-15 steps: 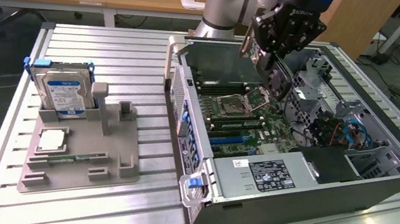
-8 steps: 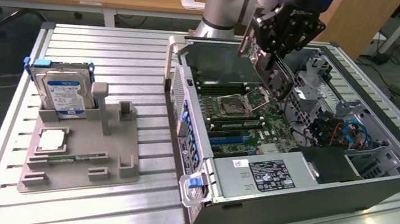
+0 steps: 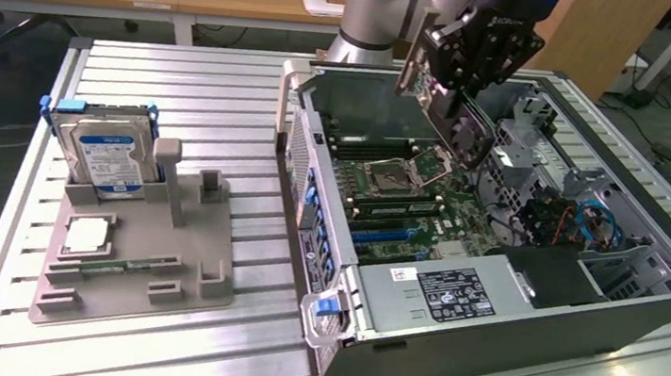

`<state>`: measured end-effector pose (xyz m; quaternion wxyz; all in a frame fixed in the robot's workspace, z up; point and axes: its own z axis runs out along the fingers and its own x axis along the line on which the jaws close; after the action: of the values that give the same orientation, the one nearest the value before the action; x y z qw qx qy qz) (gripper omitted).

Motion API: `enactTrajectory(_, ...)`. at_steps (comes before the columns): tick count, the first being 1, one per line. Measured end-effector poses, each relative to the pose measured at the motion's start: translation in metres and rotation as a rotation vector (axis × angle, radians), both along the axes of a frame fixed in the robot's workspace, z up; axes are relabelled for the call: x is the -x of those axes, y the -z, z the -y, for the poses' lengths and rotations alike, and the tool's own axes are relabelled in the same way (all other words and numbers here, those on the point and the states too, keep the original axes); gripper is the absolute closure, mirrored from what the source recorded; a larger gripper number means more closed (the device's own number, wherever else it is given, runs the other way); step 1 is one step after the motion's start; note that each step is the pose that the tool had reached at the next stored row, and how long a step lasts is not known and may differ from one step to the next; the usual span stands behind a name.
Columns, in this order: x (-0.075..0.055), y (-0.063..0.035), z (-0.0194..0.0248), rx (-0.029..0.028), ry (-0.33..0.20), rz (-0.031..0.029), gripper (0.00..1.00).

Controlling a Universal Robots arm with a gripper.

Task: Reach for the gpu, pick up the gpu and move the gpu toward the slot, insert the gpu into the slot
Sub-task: 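Insert the gpu into the slot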

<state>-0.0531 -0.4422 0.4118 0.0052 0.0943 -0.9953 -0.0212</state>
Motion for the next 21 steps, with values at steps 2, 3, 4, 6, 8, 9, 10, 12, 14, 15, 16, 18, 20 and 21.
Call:
enactTrajectory(2,0.0000,0.0000,0.0000,-0.0002,-0.017,0.0000,0.74)
enactTrajectory(3,0.0000,0.0000,0.0000,-0.0003,-0.027,0.0000,0.74)
enactTrajectory(4,0.0000,0.0000,0.0000,-0.0004,-0.037,0.0000,0.74)
enactTrajectory(6,0.0000,0.0000,0.0000,-0.0006,-0.055,0.0000,0.74)
enactTrajectory(8,0.0000,0.0000,0.0000,-0.0010,-0.073,0.0000,0.74)
enactTrajectory(9,0.0000,0.0000,0.0000,-0.0013,-0.082,0.0000,0.74)
enactTrajectory(10,0.0000,0.0000,0.0000,-0.0015,-0.091,0.0000,0.74)
enactTrajectory(12,0.0000,0.0000,0.0000,-0.0020,-0.107,0.0000,0.74)
enactTrajectory(14,0.0000,0.0000,0.0000,-0.0025,-0.123,0.0000,0.74)
enactTrajectory(15,0.0000,0.0000,0.0000,-0.0028,-0.132,0.0001,0.74)
enactTrajectory(16,0.0000,0.0000,0.0000,-0.0031,-0.139,0.0001,0.74)
enactTrajectory(18,0.0000,0.0000,0.0000,-0.0036,-0.155,0.0001,0.74)
enactTrajectory(20,0.0000,0.0000,0.0000,-0.0041,-0.170,0.0001,0.74)
enactTrajectory(21,0.0000,0.0000,0.0000,-0.0044,-0.178,0.0001,0.74)
